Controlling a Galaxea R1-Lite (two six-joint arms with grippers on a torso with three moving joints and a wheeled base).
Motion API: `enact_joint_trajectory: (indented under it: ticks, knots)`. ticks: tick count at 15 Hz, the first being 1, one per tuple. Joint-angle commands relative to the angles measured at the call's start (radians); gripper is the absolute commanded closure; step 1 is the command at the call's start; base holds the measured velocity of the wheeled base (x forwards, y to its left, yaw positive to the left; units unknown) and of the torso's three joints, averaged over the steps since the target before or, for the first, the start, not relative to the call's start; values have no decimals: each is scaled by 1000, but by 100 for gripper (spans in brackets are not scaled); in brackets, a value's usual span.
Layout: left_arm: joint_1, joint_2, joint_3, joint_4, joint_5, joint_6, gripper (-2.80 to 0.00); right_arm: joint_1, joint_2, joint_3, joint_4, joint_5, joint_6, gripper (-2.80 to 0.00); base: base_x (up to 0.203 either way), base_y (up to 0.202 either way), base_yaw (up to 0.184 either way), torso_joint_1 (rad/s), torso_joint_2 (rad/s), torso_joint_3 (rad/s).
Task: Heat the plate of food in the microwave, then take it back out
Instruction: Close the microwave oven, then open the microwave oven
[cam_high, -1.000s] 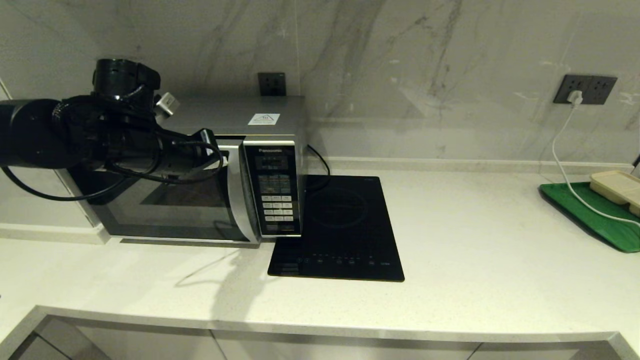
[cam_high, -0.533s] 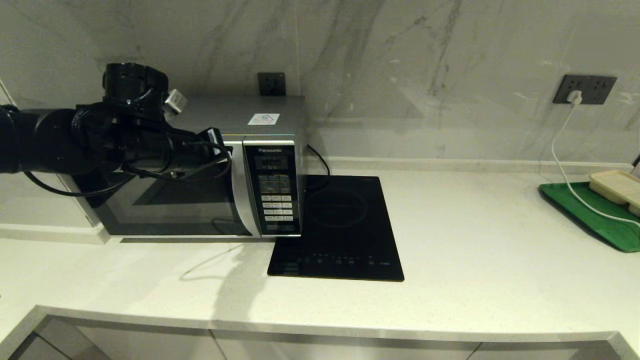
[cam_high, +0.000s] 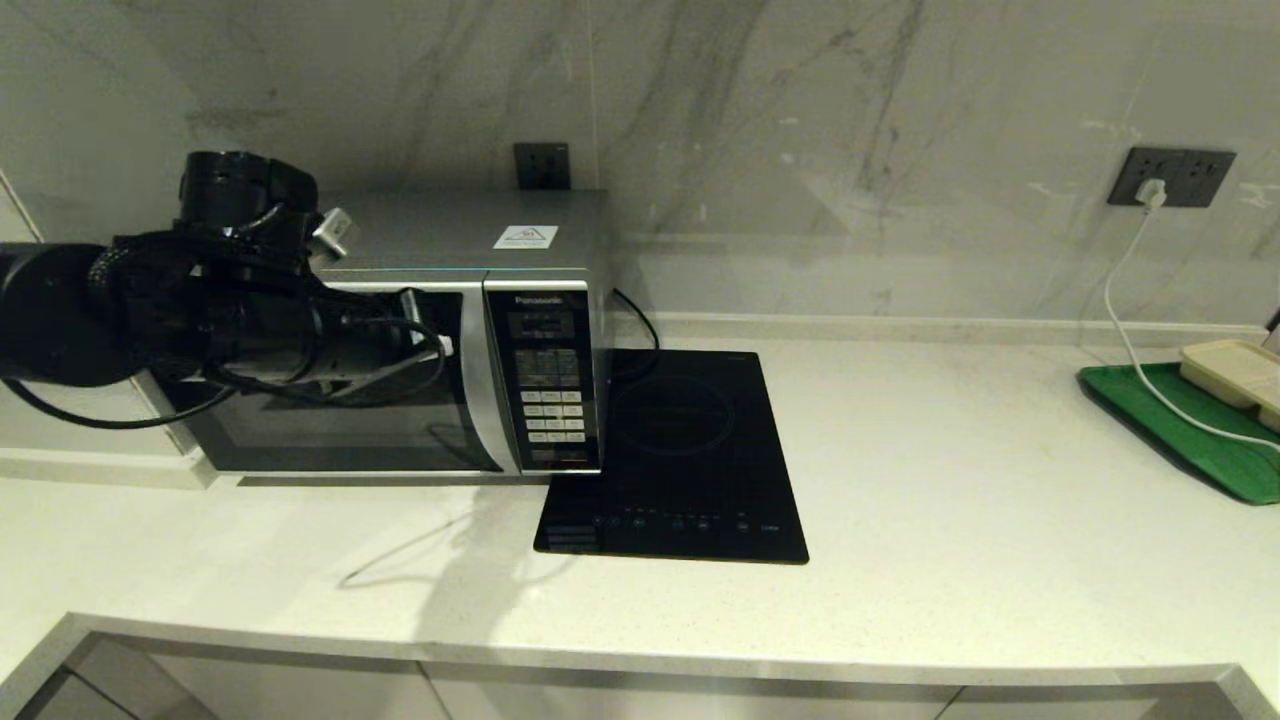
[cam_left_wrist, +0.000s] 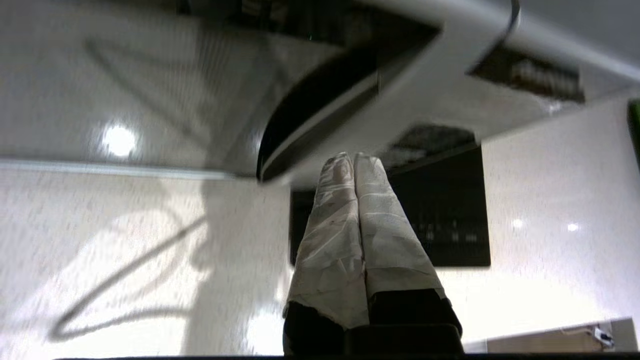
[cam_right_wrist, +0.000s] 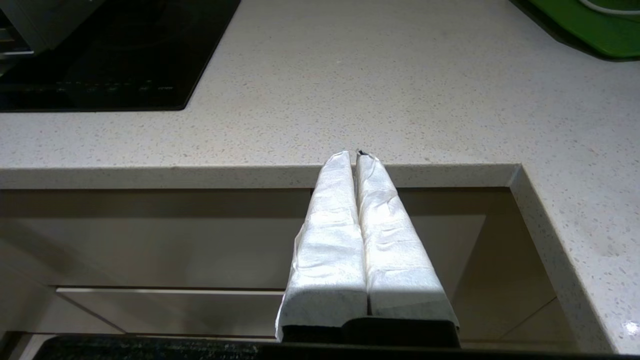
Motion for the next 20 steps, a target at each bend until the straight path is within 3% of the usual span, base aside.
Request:
enact_joint_trajectory:
  ticks: [1,3,7,9,13,17,20]
  knots:
    - [-8,-109,50,83,-3,-5,0,0,1,0,1,0,0,0,0,0,0,0,0,0]
    - [-12,-140,68,189,-5,-12,0,0,1,0,1,0,1,0,0,0,0,0,0,0]
    - [-43,-163,191,204,13,6,0,0,1,0,1,0,2,0,0,0,0,0,0,0]
    - [-92,-164,233,183,106,73,0,0,1,0,1,0,0,0,0,0,0,0,0,0]
    - [-225,-76,304,13,283,240,0,0,1,0,1,0,0,0,0,0,0,0,0,0]
    - [-311,126,309,-216,383,249,0,0,1,0,1,0,0,0,0,0,0,0,0,0]
    - [-332,235,288,-288,393,181,0,0,1,0,1,0,1,0,0,0,0,0,0,0]
